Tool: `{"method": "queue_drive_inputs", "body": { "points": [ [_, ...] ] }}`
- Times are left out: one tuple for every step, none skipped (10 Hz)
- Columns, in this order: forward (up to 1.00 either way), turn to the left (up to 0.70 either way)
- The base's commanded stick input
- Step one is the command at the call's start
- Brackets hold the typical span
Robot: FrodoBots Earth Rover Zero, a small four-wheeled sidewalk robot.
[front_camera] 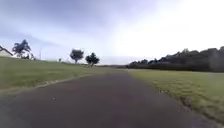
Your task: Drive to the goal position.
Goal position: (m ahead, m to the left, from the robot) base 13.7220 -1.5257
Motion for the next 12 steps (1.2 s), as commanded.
{"method": "queue_drive_inputs", "body": {
  "points": [
    [1.00, 0.00],
    [1.00, 0.00],
    [1.00, 0.00],
    [1.00, 0.00],
    [1.00, 0.00],
    [1.00, 0.00],
    [1.00, 0.00],
    [1.00, 0.00],
    [1.00, 0.00],
    [1.00, 0.00],
    [1.00, 0.00],
    [1.00, 0.00]
  ]
}}
